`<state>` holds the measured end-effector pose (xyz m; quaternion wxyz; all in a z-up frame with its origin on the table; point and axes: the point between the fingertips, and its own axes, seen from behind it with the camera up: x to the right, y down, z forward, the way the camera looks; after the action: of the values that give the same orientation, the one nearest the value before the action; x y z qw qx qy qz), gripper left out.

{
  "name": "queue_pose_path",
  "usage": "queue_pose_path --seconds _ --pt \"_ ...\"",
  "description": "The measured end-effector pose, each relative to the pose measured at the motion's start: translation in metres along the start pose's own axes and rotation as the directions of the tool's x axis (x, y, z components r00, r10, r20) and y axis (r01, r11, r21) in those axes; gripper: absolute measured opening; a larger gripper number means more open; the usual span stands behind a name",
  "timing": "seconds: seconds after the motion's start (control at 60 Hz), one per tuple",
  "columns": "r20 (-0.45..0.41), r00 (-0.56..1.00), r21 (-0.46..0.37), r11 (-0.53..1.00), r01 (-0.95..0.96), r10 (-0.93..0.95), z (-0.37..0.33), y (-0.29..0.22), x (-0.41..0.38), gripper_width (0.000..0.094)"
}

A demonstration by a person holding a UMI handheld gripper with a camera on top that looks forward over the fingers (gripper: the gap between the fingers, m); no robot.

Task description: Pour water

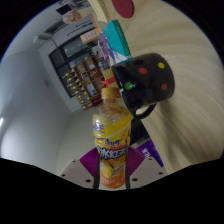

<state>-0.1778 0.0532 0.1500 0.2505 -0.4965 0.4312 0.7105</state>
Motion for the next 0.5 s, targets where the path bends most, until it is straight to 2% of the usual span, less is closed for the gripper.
queue_pose_path --seconds 0.017,0.133,0.167,0.333,0.417,0.433,0.5 --pt "0.003 1.000 0.005 1.000 -0.020 0.020 -0.007 0.024 -0.011 0.0353" --pt "0.042 0.993 -0.020 0.993 -0.113 0.113 -0.030 0.041 -0.021 0.0352" --pt "0.047 0.991 -0.028 0.992 -0.125 0.126 -0.013 0.018 -0.012 0.0351" --pt "0.014 0.994 -0.054 0.993 -0.108 0.109 -0.042 0.047 -0.007 0.0352" --pt "0.001 0.999 -0.085 0.995 0.054 -0.054 -0.079 0.079 -0.004 0.0352" --pt "-0.003 0.996 -0.082 0.992 0.093 -0.094 -0.080 0.086 -0.024 0.0352" --pt "0.011 0.917 -0.046 0.916 0.399 -0.399 -0.105 0.090 -0.044 0.0351"
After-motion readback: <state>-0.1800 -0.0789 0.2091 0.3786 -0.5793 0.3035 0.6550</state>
